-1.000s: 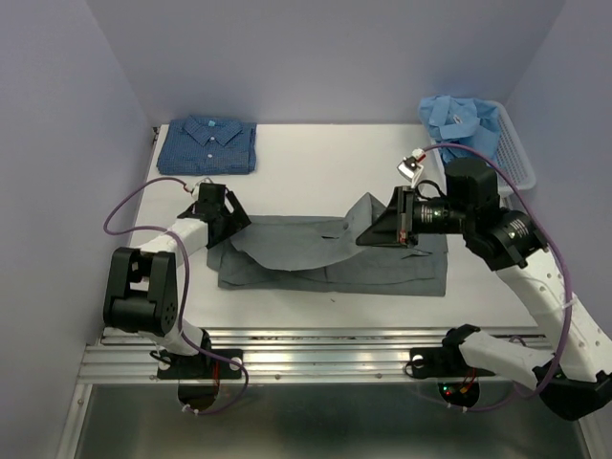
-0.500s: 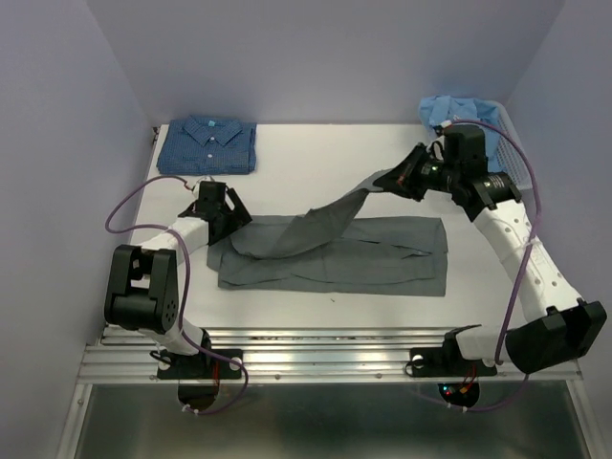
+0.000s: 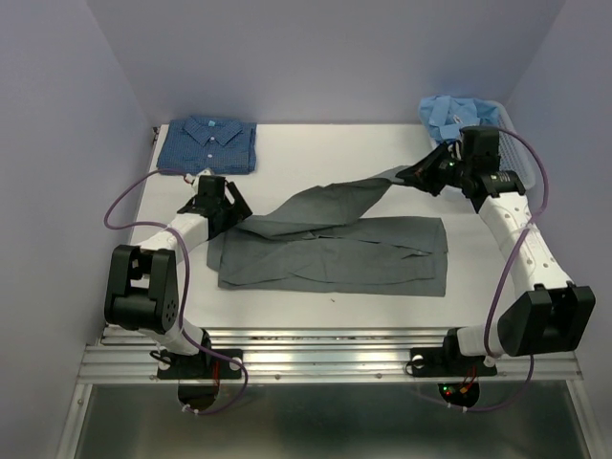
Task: Fold and stack the long sleeve shirts
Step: Fold the shirt
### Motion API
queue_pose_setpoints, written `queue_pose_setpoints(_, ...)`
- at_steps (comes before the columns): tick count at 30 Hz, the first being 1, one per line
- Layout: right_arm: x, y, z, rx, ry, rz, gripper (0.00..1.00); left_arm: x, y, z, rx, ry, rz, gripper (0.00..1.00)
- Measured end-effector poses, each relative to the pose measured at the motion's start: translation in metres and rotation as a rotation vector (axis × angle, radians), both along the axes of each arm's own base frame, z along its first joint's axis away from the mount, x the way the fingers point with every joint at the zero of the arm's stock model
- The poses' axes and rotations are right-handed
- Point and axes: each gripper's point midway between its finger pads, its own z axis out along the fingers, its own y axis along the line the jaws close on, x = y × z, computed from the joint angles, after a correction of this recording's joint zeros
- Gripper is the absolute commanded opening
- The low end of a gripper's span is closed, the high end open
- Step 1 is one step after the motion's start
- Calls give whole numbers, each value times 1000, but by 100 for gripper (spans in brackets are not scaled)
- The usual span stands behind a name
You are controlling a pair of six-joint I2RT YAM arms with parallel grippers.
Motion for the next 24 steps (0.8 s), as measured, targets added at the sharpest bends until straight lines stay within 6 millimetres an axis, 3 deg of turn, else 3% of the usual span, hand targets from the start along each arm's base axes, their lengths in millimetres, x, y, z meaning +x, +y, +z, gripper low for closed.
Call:
queue_pose_setpoints(6, -4, 11, -17, 34, 27, 76, 2, -2, -1, -1, -6, 10, -5, 94)
queue_pose_setpoints(11, -26, 34, 10, 163, -5, 220, 1, -3, -8, 0, -33, 5, -29, 91)
queue_pose_setpoints(14, -45, 45, 33, 263, -4, 279, 1, -9, -12, -3, -54, 9, -48, 80)
queue_pose_setpoints(17, -59, 50, 50, 327, -1, 298, 1, -16, -15, -6, -70, 18, -63, 75)
queue_pose_setpoints(24, -84, 51, 95, 394, -68, 291, 1, -19, -20, -1, -95, -3, -92, 74)
